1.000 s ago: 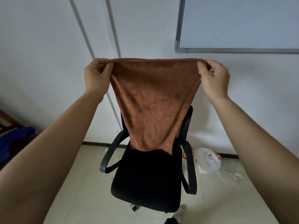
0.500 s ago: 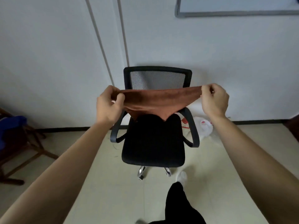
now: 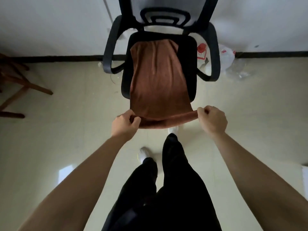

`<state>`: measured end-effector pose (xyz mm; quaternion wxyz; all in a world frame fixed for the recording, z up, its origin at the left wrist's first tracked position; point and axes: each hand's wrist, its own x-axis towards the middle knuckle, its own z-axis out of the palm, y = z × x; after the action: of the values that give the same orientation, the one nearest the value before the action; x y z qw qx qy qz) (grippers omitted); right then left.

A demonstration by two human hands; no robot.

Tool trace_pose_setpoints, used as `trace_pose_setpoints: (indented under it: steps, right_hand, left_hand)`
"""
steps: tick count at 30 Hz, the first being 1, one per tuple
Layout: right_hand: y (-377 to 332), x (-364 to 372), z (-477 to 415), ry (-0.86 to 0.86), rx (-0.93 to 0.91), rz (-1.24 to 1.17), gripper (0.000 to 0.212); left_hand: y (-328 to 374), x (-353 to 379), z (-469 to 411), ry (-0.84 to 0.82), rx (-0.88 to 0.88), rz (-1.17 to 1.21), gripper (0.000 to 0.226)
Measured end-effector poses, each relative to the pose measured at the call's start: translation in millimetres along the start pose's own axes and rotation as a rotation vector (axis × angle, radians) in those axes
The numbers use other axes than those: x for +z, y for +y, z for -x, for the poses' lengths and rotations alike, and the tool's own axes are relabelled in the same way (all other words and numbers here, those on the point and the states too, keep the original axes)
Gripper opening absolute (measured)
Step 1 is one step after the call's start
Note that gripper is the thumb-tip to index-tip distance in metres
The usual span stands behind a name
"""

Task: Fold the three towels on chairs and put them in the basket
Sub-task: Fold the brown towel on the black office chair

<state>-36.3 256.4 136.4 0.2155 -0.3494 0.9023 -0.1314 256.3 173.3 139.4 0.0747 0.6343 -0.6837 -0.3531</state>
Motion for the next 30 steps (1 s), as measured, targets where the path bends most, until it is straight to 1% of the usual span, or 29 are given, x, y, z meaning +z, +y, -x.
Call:
trace_pose_setpoints:
  steps: [3,6,9,11,14,16,20,21,24,30]
  right_hand:
    - [27.1,25.0,9.0,-0.096,0.035,0.092,0.035]
    - [39.8,34.7,10.1,-0.156,0.032,0.142,0.036]
    - [36.3,32.0,-1.4,-0.19,0.015,0.162,0.037]
    - [28.0,28.6,-20.1,-0.174,0.001,0.15,0.038]
    - [12.0,24.5,-59.0,-0.163,-0.026,0.09,0.034]
    - [1.5,24.1,-81.6,-0.184,-0.074,0.036,0.03]
    - [-21.1,32.0,-152.7,-0.245,-0.187,-0.017,0.035]
    - [-30.2,38.8,-187.5,-0.259,-0.2,-0.008,0.036]
    - [-48.5,43.6,-225.2,-0.25,-0.262,-0.03,0.036]
    - [-81.4,65.5,-298.6,-0.223,-0.271,-0.103,0.033]
  left_hand:
    - [-21.6,27.0,7.2,-0.081,-0.118,-0.063,0.022]
    - [-28.9,39.0,5.3,-0.153,-0.2,-0.134,0.021]
    - [-23.0,40.2,-7.5,-0.174,-0.24,-0.192,0.021]
    - [-12.3,37.8,-23.6,-0.17,-0.263,-0.197,0.021]
    - [3.5,33.2,-55.8,-0.138,-0.289,-0.129,0.019]
    - [8.8,27.7,-76.5,-0.096,-0.282,-0.125,0.018]
    - [26.7,20.6,-139.9,0.001,-0.276,-0.134,0.024]
    - [32.4,25.3,-173.3,0.025,-0.284,-0.13,0.026]
    - [36.7,19.5,-214.3,0.078,-0.234,-0.144,0.028]
    - [30.8,25.7,-297.5,0.152,-0.219,-0.08,0.031]
